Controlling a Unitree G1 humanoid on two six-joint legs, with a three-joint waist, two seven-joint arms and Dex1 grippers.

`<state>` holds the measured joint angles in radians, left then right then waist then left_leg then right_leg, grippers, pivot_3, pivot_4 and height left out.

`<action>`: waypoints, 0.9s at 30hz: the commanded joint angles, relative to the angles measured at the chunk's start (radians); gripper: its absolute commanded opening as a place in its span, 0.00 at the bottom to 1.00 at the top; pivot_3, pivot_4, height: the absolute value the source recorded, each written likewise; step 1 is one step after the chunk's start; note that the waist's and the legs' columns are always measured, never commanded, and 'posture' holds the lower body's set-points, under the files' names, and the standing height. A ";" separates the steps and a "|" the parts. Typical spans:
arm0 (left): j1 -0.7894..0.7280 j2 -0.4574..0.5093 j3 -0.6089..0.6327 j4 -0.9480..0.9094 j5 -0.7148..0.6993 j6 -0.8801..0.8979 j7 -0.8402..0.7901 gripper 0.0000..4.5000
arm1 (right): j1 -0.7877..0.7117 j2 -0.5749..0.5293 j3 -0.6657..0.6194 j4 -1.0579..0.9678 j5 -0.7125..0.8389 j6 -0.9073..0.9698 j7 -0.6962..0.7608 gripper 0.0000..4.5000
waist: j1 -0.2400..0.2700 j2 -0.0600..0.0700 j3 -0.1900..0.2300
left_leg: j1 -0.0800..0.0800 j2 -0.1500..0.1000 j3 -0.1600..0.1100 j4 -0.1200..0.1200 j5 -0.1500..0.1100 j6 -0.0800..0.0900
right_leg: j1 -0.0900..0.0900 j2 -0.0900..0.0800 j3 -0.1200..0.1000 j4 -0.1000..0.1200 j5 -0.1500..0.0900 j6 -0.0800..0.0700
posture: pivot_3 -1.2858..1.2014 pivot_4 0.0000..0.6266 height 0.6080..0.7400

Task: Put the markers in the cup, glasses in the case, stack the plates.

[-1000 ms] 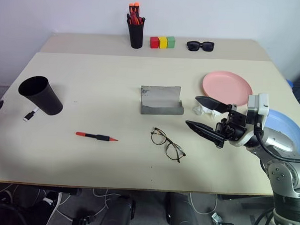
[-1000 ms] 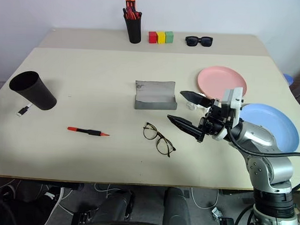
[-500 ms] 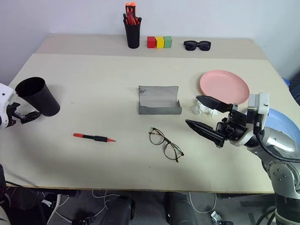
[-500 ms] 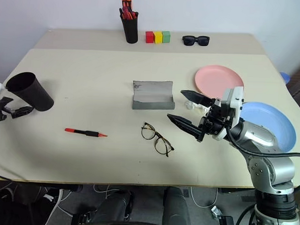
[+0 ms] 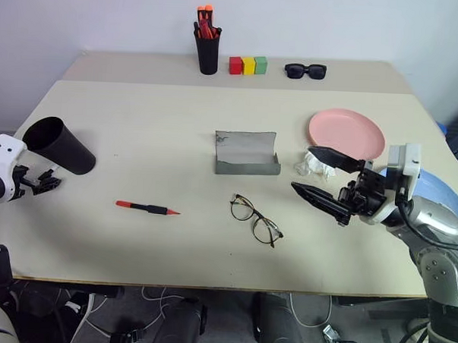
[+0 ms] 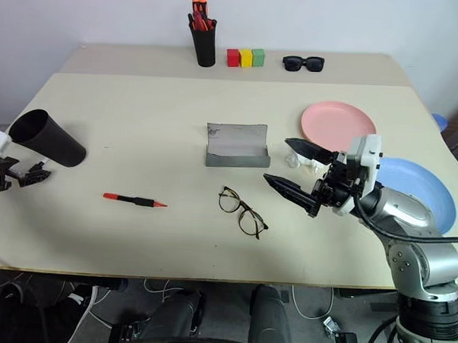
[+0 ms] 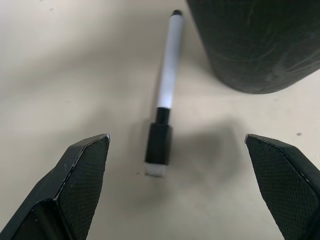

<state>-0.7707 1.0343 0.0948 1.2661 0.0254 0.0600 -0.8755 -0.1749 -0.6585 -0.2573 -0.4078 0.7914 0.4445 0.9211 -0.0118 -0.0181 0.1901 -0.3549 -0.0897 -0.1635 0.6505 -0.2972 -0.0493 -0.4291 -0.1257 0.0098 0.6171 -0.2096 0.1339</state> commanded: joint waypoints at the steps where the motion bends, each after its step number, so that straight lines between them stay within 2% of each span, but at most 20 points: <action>1: 0.017 -0.016 0.012 0.014 0.006 -0.004 0.060 0.99 | -0.051 -0.016 -0.017 0.016 0.013 -0.005 0.007 1.00 | -0.001 0.000 0.000 | 0.000 0.000 0.000 0.000 0.000 0.000 | 0.000 0.000 0.000 0.000 0.000 0.000 | 0.52 0.24 1.00; 5: 0.026 -0.050 0.030 0.006 -0.008 -0.036 0.073 0.99 | -0.078 -0.009 -0.001 0.044 -0.002 -0.008 0.013 1.00 | 0.002 0.002 -0.001 | 0.001 0.000 0.000 0.000 0.000 0.000 | 0.000 0.000 0.000 0.001 0.000 0.000 | 0.52 0.24 1.00; 9: 0.024 -0.069 0.037 0.006 -0.009 -0.032 0.080 0.61 | -0.060 0.000 0.002 0.020 -0.007 -0.014 0.004 1.00 | 0.002 0.003 -0.002 | 0.001 0.000 0.000 0.000 0.000 -0.001 | 0.001 0.000 0.000 0.001 0.000 0.000 | 0.52 0.24 1.00; 10: 0.026 -0.071 0.031 0.005 -0.005 -0.026 0.060 0.46 | -0.057 0.002 0.002 0.016 -0.008 -0.015 0.000 1.00 | 0.000 0.003 -0.002 | 0.001 0.000 0.000 0.000 0.000 -0.001 | 0.001 0.000 0.000 0.001 0.000 0.000 | 0.52 0.24 1.00; 13: 0.022 -0.078 0.029 0.007 -0.003 -0.004 0.056 0.15 | -0.050 0.002 -0.002 0.009 -0.007 -0.016 -0.003 1.00 | -0.003 0.003 -0.002 | 0.000 0.000 0.000 0.000 0.000 -0.001 | 0.000 0.000 0.000 0.001 0.000 0.000 | 0.52 0.24 1.00; 27: 0.020 -0.016 0.079 -0.005 -0.031 -0.038 0.087 0.15 | -0.062 0.007 0.011 0.023 -0.012 -0.020 -0.009 1.00 | -0.005 0.002 -0.002 | 0.000 0.000 0.000 0.000 0.000 0.000 | -0.001 0.000 0.000 0.001 0.000 0.000 | 0.52 0.24 1.00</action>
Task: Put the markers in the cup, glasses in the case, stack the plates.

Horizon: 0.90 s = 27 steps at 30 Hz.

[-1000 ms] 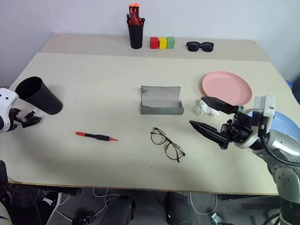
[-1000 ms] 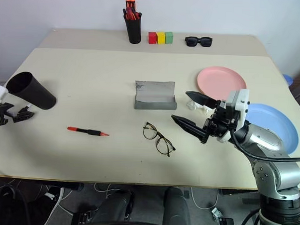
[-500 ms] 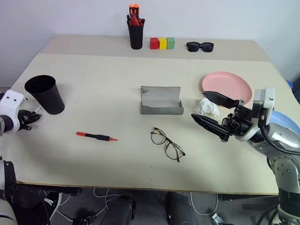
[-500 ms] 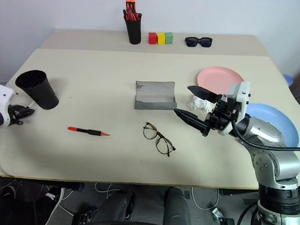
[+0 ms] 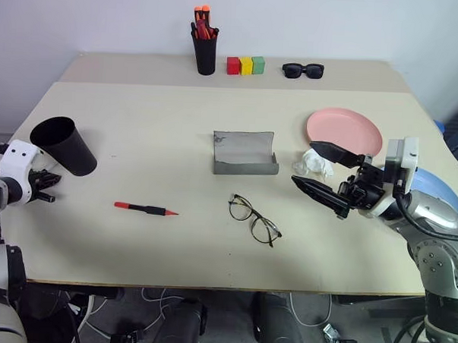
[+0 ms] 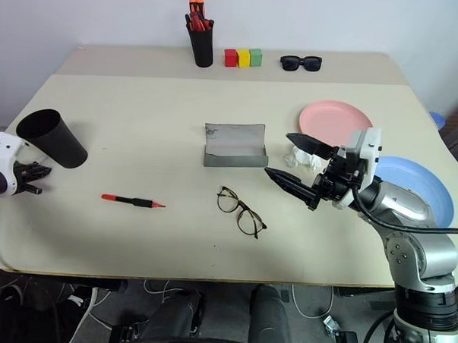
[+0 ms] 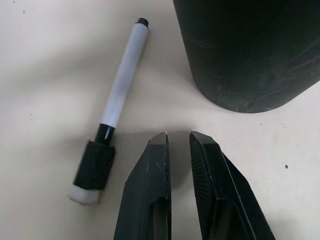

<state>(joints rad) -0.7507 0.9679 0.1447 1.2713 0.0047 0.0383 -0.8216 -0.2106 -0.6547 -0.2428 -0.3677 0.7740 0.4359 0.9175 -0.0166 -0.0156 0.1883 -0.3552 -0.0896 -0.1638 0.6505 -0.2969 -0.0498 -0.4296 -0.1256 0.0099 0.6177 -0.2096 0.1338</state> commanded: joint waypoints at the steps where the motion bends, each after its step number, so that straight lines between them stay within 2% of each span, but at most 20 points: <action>1: 0.002 0.054 0.032 -0.009 -0.011 -0.018 0.042 0.15 | -0.034 0.004 -0.001 -0.016 0.005 -0.007 -0.010 1.00 | 0.000 0.000 0.000 | 0.000 0.000 0.000 0.000 0.000 0.000 | 0.000 0.000 0.000 0.000 0.000 0.000 | 0.52 0.24 1.00; 3: 0.017 0.058 0.040 -0.010 -0.016 -0.022 0.061 0.02 | -0.056 0.003 0.004 -0.011 0.007 0.004 -0.018 1.00 | 0.000 0.000 0.000 | 0.000 0.000 0.000 0.000 0.000 0.000 | 0.000 0.000 0.000 0.000 0.000 0.000 | 0.52 0.24 1.00; 6: 0.041 0.050 0.049 -0.014 -0.017 -0.042 0.101 0.01 | -0.067 0.005 0.009 -0.014 0.007 0.012 -0.026 1.00 | 0.002 0.000 0.000 | 0.000 0.000 0.000 0.000 0.000 0.000 | 0.000 0.000 0.000 0.000 0.000 0.000 | 0.52 0.24 1.00; 9: 0.049 0.045 0.066 -0.017 -0.029 -0.052 0.133 0.22 | -0.067 0.001 0.006 -0.017 0.010 0.015 -0.026 1.00 | 0.004 -0.001 0.000 | -0.001 0.000 0.000 0.000 0.000 0.000 | 0.000 0.000 0.000 0.000 0.000 0.000 | 0.52 0.24 1.00; 15: 0.040 0.034 0.052 -0.013 -0.007 -0.094 0.220 0.88 | -0.054 -0.004 -0.009 0.047 -0.007 -0.025 0.034 1.00 | 0.004 -0.002 0.000 | 0.000 0.000 0.000 0.000 0.000 0.000 | 0.000 0.000 0.000 -0.001 0.000 0.000 | 0.52 0.24 1.00; 22: 0.012 0.015 0.038 -0.007 0.015 -0.125 0.307 0.88 | 0.008 0.018 -0.005 0.040 -0.031 -0.081 0.058 1.00 | 0.004 -0.002 0.000 | -0.001 0.000 0.000 0.000 0.000 0.000 | 0.000 0.000 0.000 0.000 0.000 0.000 | 0.52 0.24 1.00; 27: 0.014 -0.052 0.032 0.016 0.009 -0.058 0.290 0.88 | 0.017 0.019 0.001 0.030 -0.034 -0.094 0.049 1.00 | 0.003 -0.002 0.000 | 0.000 0.000 0.000 0.000 0.000 0.000 | 0.000 0.000 0.001 0.000 0.000 0.000 | 0.52 0.24 1.00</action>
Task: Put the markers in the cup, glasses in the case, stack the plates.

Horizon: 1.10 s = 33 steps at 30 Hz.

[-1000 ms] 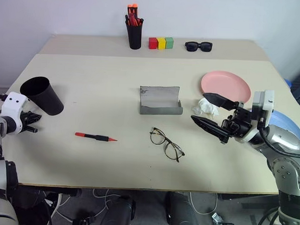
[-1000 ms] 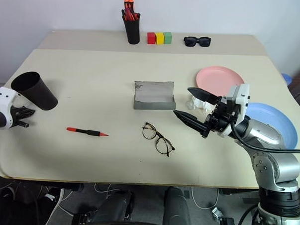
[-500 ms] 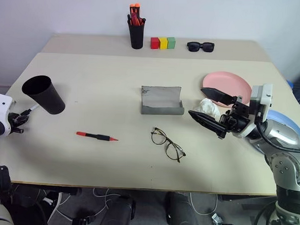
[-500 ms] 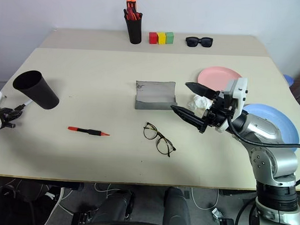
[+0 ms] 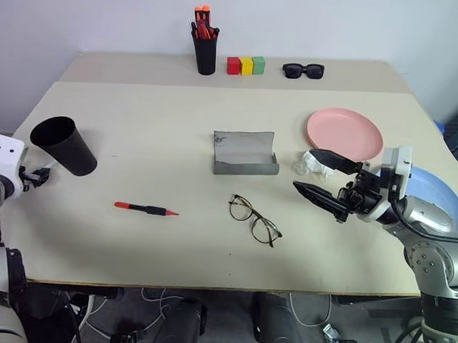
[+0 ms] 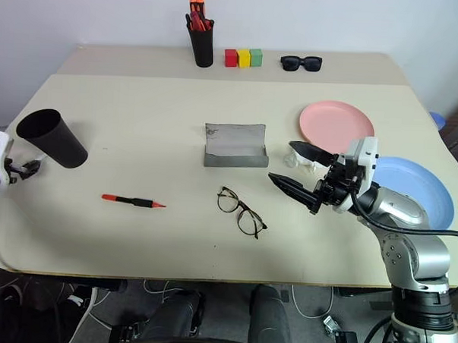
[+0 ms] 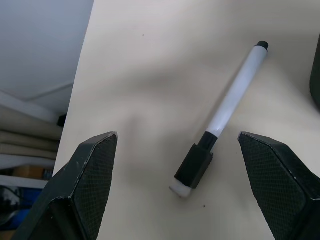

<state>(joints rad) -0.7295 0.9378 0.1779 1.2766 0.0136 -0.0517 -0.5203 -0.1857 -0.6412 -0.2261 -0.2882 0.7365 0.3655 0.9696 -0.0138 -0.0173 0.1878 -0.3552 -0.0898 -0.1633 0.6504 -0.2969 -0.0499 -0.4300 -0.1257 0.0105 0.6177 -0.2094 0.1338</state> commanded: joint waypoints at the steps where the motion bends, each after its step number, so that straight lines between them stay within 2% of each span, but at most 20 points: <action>1: -0.004 -0.036 0.000 0.016 -0.002 0.052 -0.018 0.88 | -0.007 0.005 -0.015 -0.051 0.003 -0.025 -0.004 1.00 | 0.000 0.000 0.000 | 0.000 0.000 0.000 0.000 0.000 0.000 | 0.000 0.000 0.000 0.000 0.000 0.000 | 0.52 0.24 1.00; 9: 0.017 -0.057 -0.004 0.017 0.005 0.076 -0.018 0.88 | 0.000 -0.012 -0.045 -0.014 0.007 -0.036 0.022 1.00 | 0.003 0.004 -0.002 | 0.001 0.000 0.000 0.000 0.000 0.000 | 0.002 0.000 0.000 0.000 0.000 0.000 | 0.52 0.24 1.00; 15: 0.022 -0.083 0.044 -0.010 -0.067 0.111 -0.197 0.88 | -0.022 -0.024 -0.067 0.101 -0.005 -0.077 0.103 1.00 | 0.008 0.009 -0.006 | 0.002 -0.001 0.000 0.001 0.000 0.000 | 0.003 -0.001 0.000 0.000 0.000 0.000 | 0.52 0.24 1.00; 16: 0.021 -0.083 0.054 -0.016 -0.078 0.109 -0.212 0.76 | -0.020 -0.021 -0.066 0.097 -0.005 -0.079 0.103 1.00 | 0.009 0.010 -0.006 | 0.002 -0.001 0.000 0.001 0.000 0.000 | 0.003 -0.001 0.000 0.000 0.000 0.000 | 0.52 0.24 1.00; 17: 0.018 -0.080 0.059 -0.021 -0.084 0.112 -0.220 0.70 | -0.016 -0.018 -0.064 0.093 -0.008 -0.082 0.104 1.00 | 0.010 0.010 -0.006 | 0.002 -0.001 0.000 0.001 0.000 0.000 | 0.003 -0.001 0.000 0.000 0.000 0.000 | 0.52 0.24 1.00; 23: 0.006 -0.027 0.065 -0.069 -0.095 0.122 -0.299 0.02 | 0.017 -0.003 -0.054 0.048 -0.016 -0.093 0.091 1.00 | 0.001 0.010 -0.006 | 0.002 -0.001 0.000 0.001 0.000 0.000 | 0.003 0.000 0.000 0.000 0.000 0.000 | 0.52 0.24 1.00; 25: -0.002 -0.009 0.089 -0.098 -0.134 0.148 -0.378 0.02 | 0.021 0.001 -0.048 0.040 -0.022 -0.096 0.086 1.00 | -0.002 0.009 -0.006 | 0.001 0.000 0.000 0.001 0.000 0.000 | 0.002 0.000 0.000 0.000 0.000 0.000 | 0.52 0.24 1.00; 29: -0.008 0.026 0.148 -0.162 -0.235 0.308 -0.545 0.02 | 0.019 0.010 -0.034 0.026 -0.024 -0.092 0.070 1.00 | -0.006 0.008 -0.005 | 0.000 0.000 0.000 0.001 0.000 0.000 | 0.001 0.000 0.000 0.000 0.000 0.000 | 0.52 0.24 1.00; 30: -0.003 0.037 0.153 -0.175 -0.248 0.341 -0.569 0.02 | 0.015 0.011 -0.031 0.024 -0.023 -0.090 0.066 1.00 | -0.006 0.008 -0.005 | 0.000 0.000 0.000 0.001 0.000 0.000 | 0.001 0.000 0.000 0.000 0.000 0.000 | 0.52 0.24 1.00; 33: 0.055 0.067 0.141 -0.198 -0.223 0.293 -0.541 0.02 | 0.008 0.010 -0.021 0.021 -0.023 -0.087 0.061 1.00 | -0.008 0.008 -0.005 | 0.000 0.000 0.000 0.000 0.000 0.000 | 0.001 0.000 0.000 0.000 0.000 0.000 | 0.52 0.24 1.00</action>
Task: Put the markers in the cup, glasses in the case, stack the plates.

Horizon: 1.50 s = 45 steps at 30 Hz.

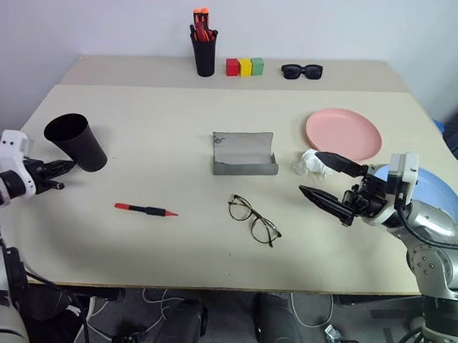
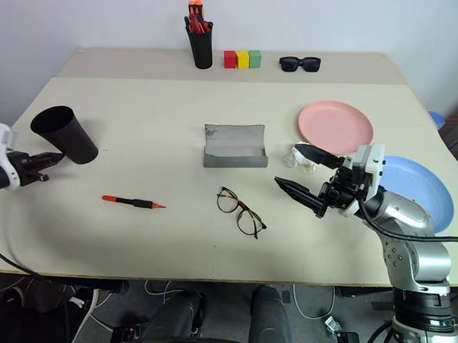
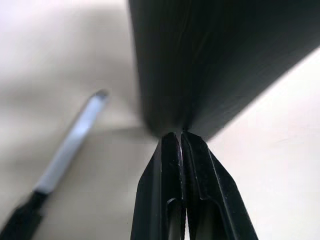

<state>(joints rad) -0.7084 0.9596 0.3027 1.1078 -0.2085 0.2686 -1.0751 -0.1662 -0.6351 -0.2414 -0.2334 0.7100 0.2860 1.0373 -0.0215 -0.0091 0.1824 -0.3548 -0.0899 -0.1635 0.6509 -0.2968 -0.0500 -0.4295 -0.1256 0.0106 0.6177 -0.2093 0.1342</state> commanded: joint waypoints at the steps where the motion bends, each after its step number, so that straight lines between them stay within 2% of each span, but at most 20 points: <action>1: 0.046 0.050 0.018 -0.034 0.003 -0.046 0.032 0.02 | -0.012 0.004 -0.005 -0.035 0.005 -0.006 -0.009 1.00 | -0.001 0.000 0.000 | 0.000 0.000 0.000 0.000 0.000 0.000 | 0.000 0.000 0.000 0.000 0.000 0.000 | 0.52 0.24 1.00; 5: 0.044 0.058 0.061 0.017 0.014 -0.133 0.313 0.02 | -0.027 0.004 0.007 -0.035 0.004 0.000 -0.018 1.00 | 0.008 -0.001 0.000 | 0.000 0.000 0.000 0.000 0.000 0.000 | 0.000 0.000 0.001 0.000 0.000 0.000 | 0.52 0.24 1.00; 8: 0.040 0.043 0.075 0.036 0.023 -0.251 0.446 0.02 | -0.035 0.003 0.012 -0.038 0.007 0.007 -0.026 1.00 | 0.012 -0.002 0.000 | 0.000 0.000 0.000 0.000 0.000 0.000 | 0.000 0.000 0.001 -0.001 0.000 0.000 | 0.52 0.24 1.00; 11: 0.041 0.005 0.017 0.078 0.107 -0.345 0.667 0.02 | -0.042 -0.001 0.013 -0.048 0.013 0.017 -0.037 1.00 | 0.012 -0.002 0.000 | 0.000 0.000 0.000 0.000 0.000 0.000 | 0.000 0.000 0.001 -0.001 0.000 0.000 | 0.52 0.24 1.00; 14: 0.033 -0.048 -0.024 0.113 0.144 -0.301 0.731 0.02 | -0.046 -0.005 0.013 -0.055 0.014 0.024 -0.047 1.00 | 0.012 -0.002 0.000 | 0.000 0.000 0.000 -0.001 0.000 0.000 | 0.000 0.000 0.001 -0.001 0.000 0.000 | 0.52 0.24 1.00; 17: 0.011 -0.100 -0.063 0.130 0.167 -0.232 0.701 0.02 | -0.047 -0.009 0.007 -0.068 0.016 0.034 -0.059 1.00 | 0.012 -0.003 0.000 | 0.000 0.000 0.000 0.000 0.000 0.000 | 0.000 0.000 0.001 -0.001 0.000 0.000 | 0.52 0.24 1.00; 21: -0.016 -0.098 -0.088 0.138 0.187 -0.179 0.675 0.02 | -0.042 -0.013 -0.001 -0.083 0.021 0.046 -0.075 1.00 | 0.010 -0.002 -0.001 | 0.000 0.000 0.000 0.000 0.000 0.000 | 0.001 0.000 0.001 0.000 0.000 0.000 | 0.52 0.24 1.00; 29: 0.003 -0.002 -0.157 0.096 0.197 0.012 0.327 0.02 | -0.038 -0.010 0.002 -0.097 0.018 0.052 -0.096 1.00 | 0.002 -0.002 -0.001 | 0.001 0.000 0.001 -0.001 0.000 0.000 | 0.000 0.000 0.001 0.000 0.000 0.000 | 0.52 0.24 1.00; 36: 0.058 0.029 -0.166 -0.052 0.173 0.092 0.219 0.02 | -0.052 -0.006 0.021 -0.093 0.011 0.052 -0.101 1.00 | 0.004 -0.001 -0.002 | 0.001 0.000 0.002 -0.001 0.000 0.000 | 0.000 0.000 0.002 0.000 0.000 0.000 | 0.52 0.24 1.00; 40: 0.052 0.044 -0.127 -0.096 0.158 0.113 0.272 0.02 | -0.055 -0.012 0.023 -0.101 0.019 0.062 -0.095 1.00 | 0.006 -0.002 -0.001 | 0.001 0.000 0.002 -0.001 0.000 0.000 | 0.000 0.000 0.002 0.000 0.000 0.000 | 0.52 0.24 1.00; 45: 0.115 0.111 -0.118 -0.277 0.105 0.251 0.136 0.02 | -0.016 -0.065 0.021 -0.168 0.059 0.092 -0.008 1.00 | 0.004 -0.003 0.000 | -0.001 0.000 0.001 -0.001 0.000 0.000 | -0.002 0.000 0.002 -0.001 0.000 0.000 | 0.52 0.24 1.00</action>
<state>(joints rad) -0.5908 1.0266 0.1539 0.8990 -0.0767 0.4800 -0.9026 -0.1801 -0.6872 -0.2089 -0.3519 0.7384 0.3749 1.0019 -0.0175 -0.0125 0.1819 -0.3561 -0.0897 -0.1619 0.6500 -0.2971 -0.0495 -0.4311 -0.1254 0.0127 0.6169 -0.2091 0.1343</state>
